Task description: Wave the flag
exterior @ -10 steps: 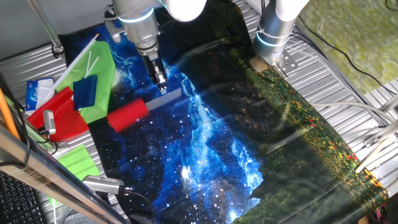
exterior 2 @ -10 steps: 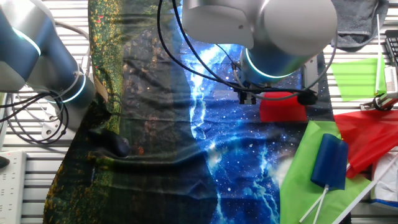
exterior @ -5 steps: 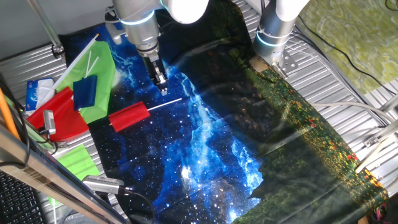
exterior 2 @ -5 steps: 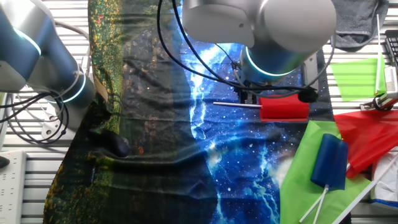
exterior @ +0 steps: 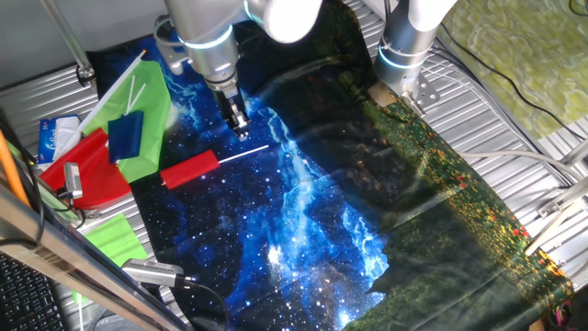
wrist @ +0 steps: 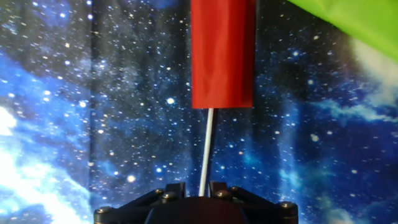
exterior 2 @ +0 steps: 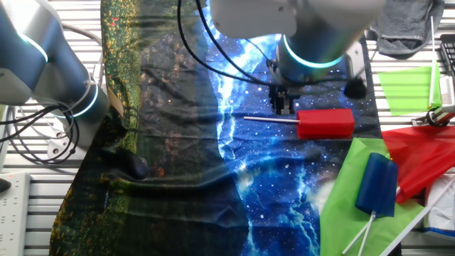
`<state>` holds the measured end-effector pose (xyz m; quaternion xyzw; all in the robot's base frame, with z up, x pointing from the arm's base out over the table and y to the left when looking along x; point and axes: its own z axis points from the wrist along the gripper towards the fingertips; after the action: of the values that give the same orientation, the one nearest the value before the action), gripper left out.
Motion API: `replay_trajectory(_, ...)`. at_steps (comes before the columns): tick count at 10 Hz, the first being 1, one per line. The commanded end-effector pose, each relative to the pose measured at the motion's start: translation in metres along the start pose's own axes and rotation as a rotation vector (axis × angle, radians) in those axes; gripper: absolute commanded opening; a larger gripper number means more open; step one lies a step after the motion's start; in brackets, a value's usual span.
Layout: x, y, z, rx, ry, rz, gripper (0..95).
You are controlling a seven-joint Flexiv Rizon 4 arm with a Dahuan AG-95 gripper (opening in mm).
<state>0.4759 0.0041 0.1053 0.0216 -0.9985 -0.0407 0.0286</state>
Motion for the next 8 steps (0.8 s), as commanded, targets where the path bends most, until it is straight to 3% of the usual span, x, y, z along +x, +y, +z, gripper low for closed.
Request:
replay_trajectory(1,-0.0007,-0.0008,0.0008,0.034,0.006,0.01,0.0)
replay_trajectory(8,-0.0014,-0.0009,0.0014,0.025,-0.012,-0.003,0.0)
